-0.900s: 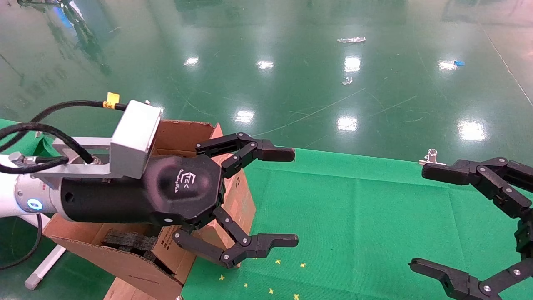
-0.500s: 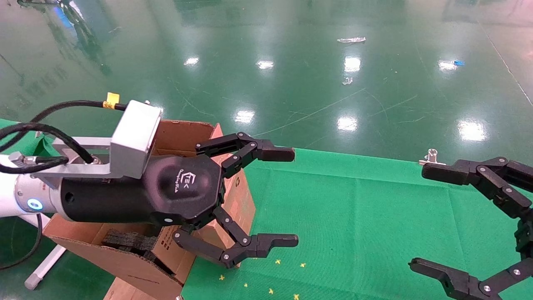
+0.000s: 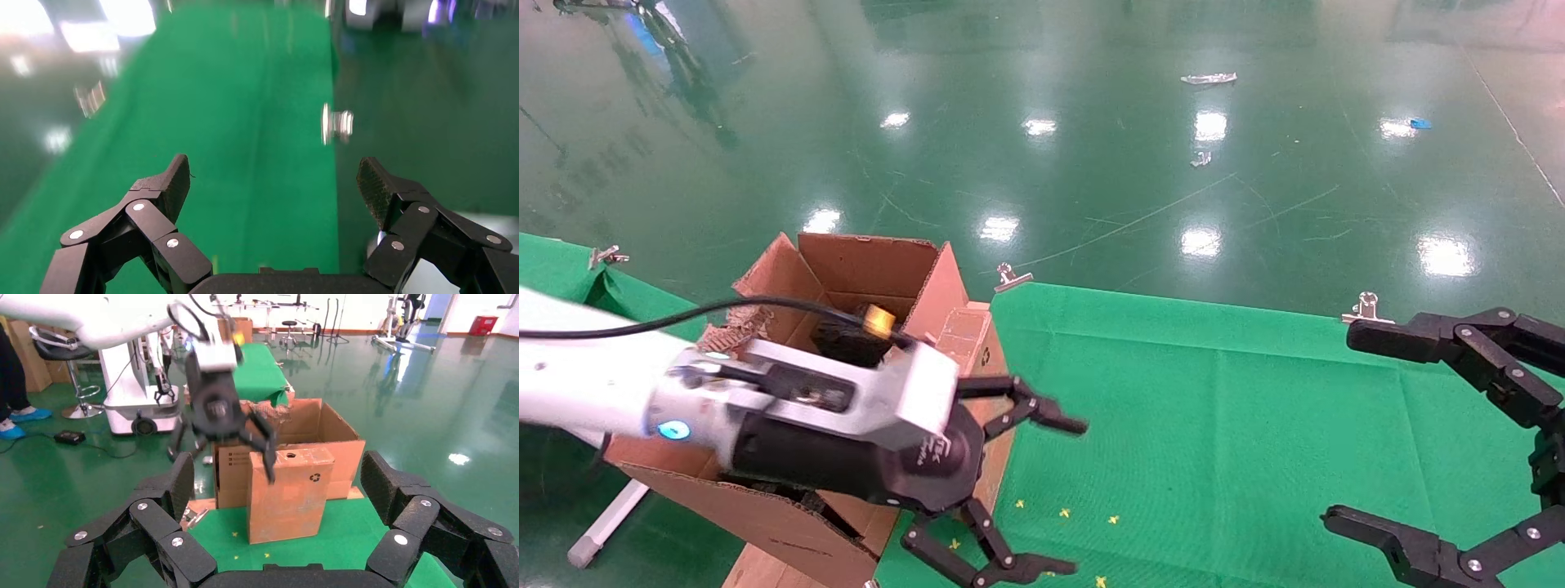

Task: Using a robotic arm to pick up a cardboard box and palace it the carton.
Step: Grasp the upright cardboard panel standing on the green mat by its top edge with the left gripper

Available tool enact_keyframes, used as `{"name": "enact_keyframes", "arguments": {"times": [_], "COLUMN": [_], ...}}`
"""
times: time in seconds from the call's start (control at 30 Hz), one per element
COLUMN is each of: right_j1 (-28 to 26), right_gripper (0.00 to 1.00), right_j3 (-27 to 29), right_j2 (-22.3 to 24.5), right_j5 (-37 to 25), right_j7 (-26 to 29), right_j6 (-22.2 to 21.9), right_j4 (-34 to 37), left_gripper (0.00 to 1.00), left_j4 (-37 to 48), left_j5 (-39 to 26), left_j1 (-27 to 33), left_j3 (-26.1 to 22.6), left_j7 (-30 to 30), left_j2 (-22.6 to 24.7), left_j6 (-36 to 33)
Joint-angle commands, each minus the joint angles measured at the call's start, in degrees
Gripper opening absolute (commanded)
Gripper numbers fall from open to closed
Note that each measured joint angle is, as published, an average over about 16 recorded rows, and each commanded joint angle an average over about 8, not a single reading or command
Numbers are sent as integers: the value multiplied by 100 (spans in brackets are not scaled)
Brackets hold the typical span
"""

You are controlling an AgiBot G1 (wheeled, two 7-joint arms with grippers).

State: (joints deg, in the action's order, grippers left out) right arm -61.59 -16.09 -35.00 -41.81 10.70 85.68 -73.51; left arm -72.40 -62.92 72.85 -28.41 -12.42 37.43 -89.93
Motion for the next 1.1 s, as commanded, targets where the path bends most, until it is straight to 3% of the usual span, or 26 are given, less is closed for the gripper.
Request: {"name": "enact_keyframes", "arguments": {"times": [0.03,0.27,0.53,0.9,1.1], "right_j1": [0,-1,-2,-3,-3], "right_gripper": [100,100,100,100,100], "right_j3": [-1,-4,-7,-12,-15], "right_j2": [0,2,3,5,6], "right_j5": [1,3,5,8,10], "right_j7": [0,-2,-4,-6,-7], "right_j6": [0,-1,-3,-5,-6], "right_j4": [0,0,1,1,1], "left_gripper": [100,100,100,100,100], "left_j4": [22,-165,81,956,1368], "left_j5": [-497,-1746,-2330,-1921,-1503], "left_j1": [286,1914,3315,4188,4528], "left_j3": [-261,-1611,-3044,-4985,-5670], "left_j7": [-82,-630,-899,-788,-566], "left_j2": [67,201,346,858,1027], "left_j6": [-86,-152,-153,-166,-117]}}
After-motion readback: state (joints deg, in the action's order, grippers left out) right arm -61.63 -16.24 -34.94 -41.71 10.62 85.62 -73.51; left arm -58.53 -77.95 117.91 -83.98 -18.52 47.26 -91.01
